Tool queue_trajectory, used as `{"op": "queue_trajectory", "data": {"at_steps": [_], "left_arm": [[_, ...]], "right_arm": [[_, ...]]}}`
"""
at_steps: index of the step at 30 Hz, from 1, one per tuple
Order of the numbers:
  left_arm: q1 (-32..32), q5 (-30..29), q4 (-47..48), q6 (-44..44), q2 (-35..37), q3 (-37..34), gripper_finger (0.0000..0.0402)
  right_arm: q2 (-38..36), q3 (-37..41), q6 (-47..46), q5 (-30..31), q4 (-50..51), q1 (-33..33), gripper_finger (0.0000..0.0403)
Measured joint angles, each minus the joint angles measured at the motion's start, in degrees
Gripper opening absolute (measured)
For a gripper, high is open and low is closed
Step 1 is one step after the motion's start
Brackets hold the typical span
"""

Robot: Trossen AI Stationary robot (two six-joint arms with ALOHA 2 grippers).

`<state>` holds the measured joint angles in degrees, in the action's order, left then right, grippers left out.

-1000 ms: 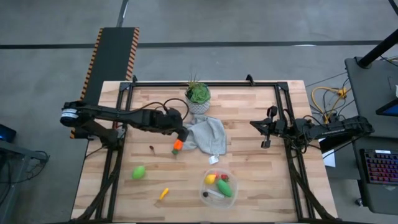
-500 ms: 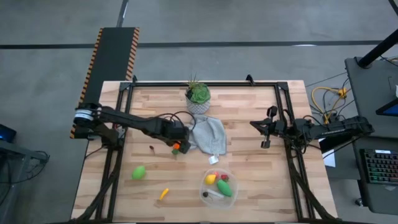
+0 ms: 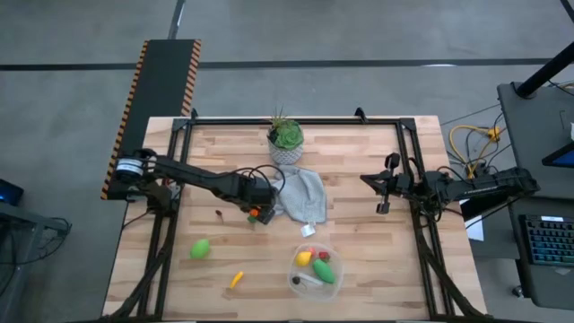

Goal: Pick and placing Produce into tupperware
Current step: Put the carrot into the transparent bin

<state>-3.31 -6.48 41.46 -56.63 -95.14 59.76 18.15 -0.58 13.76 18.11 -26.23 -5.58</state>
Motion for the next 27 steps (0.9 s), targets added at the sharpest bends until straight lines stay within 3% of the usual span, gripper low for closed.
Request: {"op": "queue_trajectory", "data": {"at_steps": [16, 21, 27], "left_arm": [[0.0, 0.0, -0.4, 1.1, -1.5, -0.2, 0.0320], [0.0, 0.0, -0.4, 1.5, -1.5, -0.2, 0.0273], [0.0, 0.0, -0.4, 2.1, -1.5, -0.2, 0.0186]], "right_arm": [[0.0, 0.0, 0.3, 0.0, 0.5, 0.0, 0.0009], [0.0, 0.0, 0.3, 0.0, 0.6, 0.0, 0.0009], [0.0, 0.0, 0.4, 0.0, 0.7, 0.0, 0.0009]]}}
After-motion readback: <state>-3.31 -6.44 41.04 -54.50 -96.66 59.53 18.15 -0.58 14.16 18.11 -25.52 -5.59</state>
